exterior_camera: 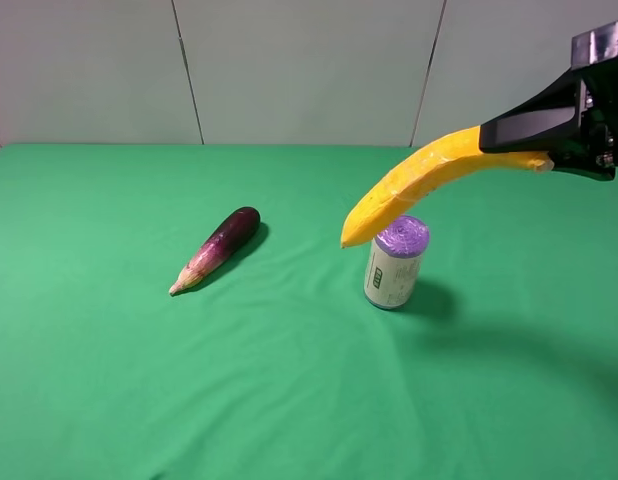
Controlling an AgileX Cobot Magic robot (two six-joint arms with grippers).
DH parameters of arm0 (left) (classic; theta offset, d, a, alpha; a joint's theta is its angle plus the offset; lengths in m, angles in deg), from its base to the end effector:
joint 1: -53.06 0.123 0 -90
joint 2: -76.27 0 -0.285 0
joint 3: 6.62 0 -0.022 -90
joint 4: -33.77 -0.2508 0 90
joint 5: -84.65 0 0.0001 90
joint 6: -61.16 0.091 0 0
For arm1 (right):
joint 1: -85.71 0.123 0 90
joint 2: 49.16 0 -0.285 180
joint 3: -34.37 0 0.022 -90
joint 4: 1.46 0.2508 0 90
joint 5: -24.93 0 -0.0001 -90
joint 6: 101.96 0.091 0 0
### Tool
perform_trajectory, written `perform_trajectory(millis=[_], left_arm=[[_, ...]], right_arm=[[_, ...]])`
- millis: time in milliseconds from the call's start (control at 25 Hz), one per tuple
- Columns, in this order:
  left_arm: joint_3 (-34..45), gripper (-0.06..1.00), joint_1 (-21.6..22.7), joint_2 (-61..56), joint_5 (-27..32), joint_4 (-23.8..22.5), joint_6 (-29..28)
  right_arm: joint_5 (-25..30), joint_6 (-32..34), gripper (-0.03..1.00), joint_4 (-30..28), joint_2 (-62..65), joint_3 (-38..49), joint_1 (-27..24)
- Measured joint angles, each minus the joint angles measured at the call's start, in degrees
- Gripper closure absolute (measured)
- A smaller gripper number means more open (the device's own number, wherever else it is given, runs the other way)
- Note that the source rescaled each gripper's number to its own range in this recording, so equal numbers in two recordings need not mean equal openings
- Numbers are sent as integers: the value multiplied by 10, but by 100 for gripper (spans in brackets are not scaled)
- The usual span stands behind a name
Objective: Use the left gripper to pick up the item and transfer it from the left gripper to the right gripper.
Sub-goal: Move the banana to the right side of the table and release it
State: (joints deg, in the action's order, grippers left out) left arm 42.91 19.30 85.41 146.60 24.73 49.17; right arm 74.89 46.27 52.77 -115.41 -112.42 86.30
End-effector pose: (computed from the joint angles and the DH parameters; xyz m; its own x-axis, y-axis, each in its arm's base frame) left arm 0.0063 0.0110 0.2719 -0.4764 0.1586 -0.8648 0.3904 0.9195 -0.0465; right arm 0.1866 0.0585 0.3145 -0.7662 0.1281 -0.6298 -0.3247 0.7685 0.5514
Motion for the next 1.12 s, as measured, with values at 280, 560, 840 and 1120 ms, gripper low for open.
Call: perform_trajectory(millis=[280, 560, 840, 1120], left_arm=[[0, -4, 157, 0, 0, 0, 0], [0, -4, 302, 0, 0, 0, 0], [0, -4, 397, -13, 0, 0, 0], [0, -4, 410, -17, 0, -7, 0]], right_arm=[[-13, 15, 97, -23, 0, 0, 0], [-50, 29, 97, -25, 0, 0, 0], [-108, 48, 97, -23, 0, 0, 0], [-130, 49, 97, -15, -55, -17, -2]])
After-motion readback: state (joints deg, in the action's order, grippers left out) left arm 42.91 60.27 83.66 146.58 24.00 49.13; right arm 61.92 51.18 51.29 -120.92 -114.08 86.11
